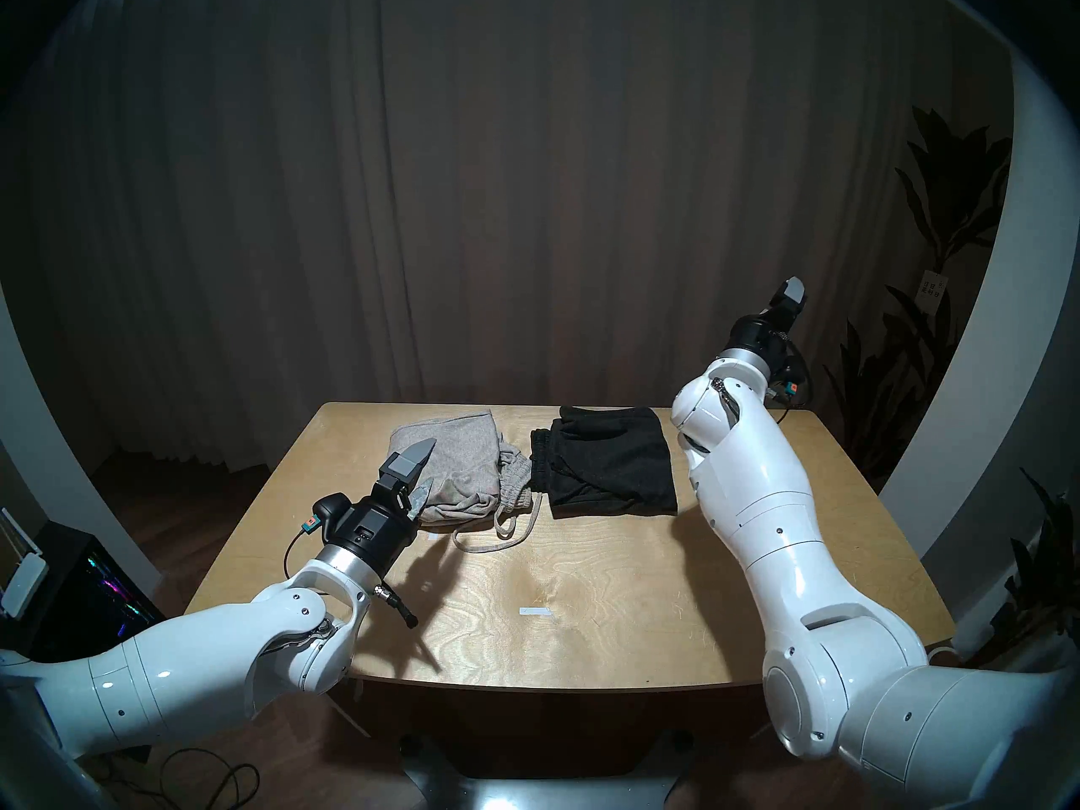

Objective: Fold pants twice and stack them

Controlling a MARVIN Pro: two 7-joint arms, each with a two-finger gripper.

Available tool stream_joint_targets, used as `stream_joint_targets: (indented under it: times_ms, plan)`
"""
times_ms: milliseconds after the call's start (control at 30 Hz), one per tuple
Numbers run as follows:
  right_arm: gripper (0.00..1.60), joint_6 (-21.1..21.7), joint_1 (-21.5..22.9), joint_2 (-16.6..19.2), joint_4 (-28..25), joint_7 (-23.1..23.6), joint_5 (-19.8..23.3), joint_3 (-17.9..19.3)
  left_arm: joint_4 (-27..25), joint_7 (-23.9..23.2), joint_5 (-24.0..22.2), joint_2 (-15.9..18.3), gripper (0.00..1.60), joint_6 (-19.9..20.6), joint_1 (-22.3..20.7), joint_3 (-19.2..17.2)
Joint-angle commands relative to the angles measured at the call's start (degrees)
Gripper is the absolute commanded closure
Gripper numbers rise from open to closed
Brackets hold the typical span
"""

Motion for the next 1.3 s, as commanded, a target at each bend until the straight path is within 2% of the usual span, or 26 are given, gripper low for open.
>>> stream_joint_targets:
  times_ms: [0,67,133,367,467,833,867,967,1133,1200,1267]
  plan:
    - [0.0,1.83,-0.85,5.61,-1.42,0.37,-4.04,-1.96,0.24,0.18,0.54,0.06,0.0,0.02,-1.64,-0.9]
    - [0.0,2.93,-1.59,7.88,-1.36,0.27,-6.29,-3.11,0.57,0.46,0.84,0.0,0.0,0.28,-1.89,-0.93]
    - [0.0,3.17,-1.71,8.35,-1.36,0.26,-6.58,-3.29,0.63,0.5,0.89,0.02,0.0,0.31,-1.94,-0.95]
    - [0.0,6.05,-3.4,13.28,-1.78,0.29,-11.1,-5.69,1.28,1.06,1.54,-0.16,0.0,0.9,-2.53,-1.02]
    - [0.0,7.96,-4.13,16.06,-2.31,0.36,-13.73,-7.03,1.54,1.38,1.97,-0.38,0.0,1.3,-2.95,-1.04]
    - [0.0,13.83,-6.77,21.97,-4.41,0.5,-19.98,-9.67,1.9,2.28,3.36,-1.21,0.0,2.57,-4.21,-0.89]
    - [0.0,15.48,-7.64,23.43,-5.33,0.62,-21.02,-10.47,1.91,2.54,3.76,-1.4,0.0,2.97,-4.47,-0.74]
    - [0.0,18.15,-9.13,25.44,-7.36,0.77,-21.76,-11.67,1.81,2.97,4.58,-1.56,0.0,3.79,-4.74,-0.29]
    - [0.0,21.36,-10.93,26.75,-10.35,0.93,-21.45,-12.42,1.7,3.48,5.59,-1.86,0.0,4.95,-4.79,0.52]
    - [0.0,23.97,-12.28,28.83,-12.72,0.92,-21.46,-12.68,1.73,3.98,6.45,-2.18,0.0,5.81,-4.98,1.15]
    - [0.0,24.39,-12.6,29.2,-12.97,0.7,-21.25,-12.53,1.72,4.05,6.59,-2.26,0.0,5.95,-5.0,1.26]
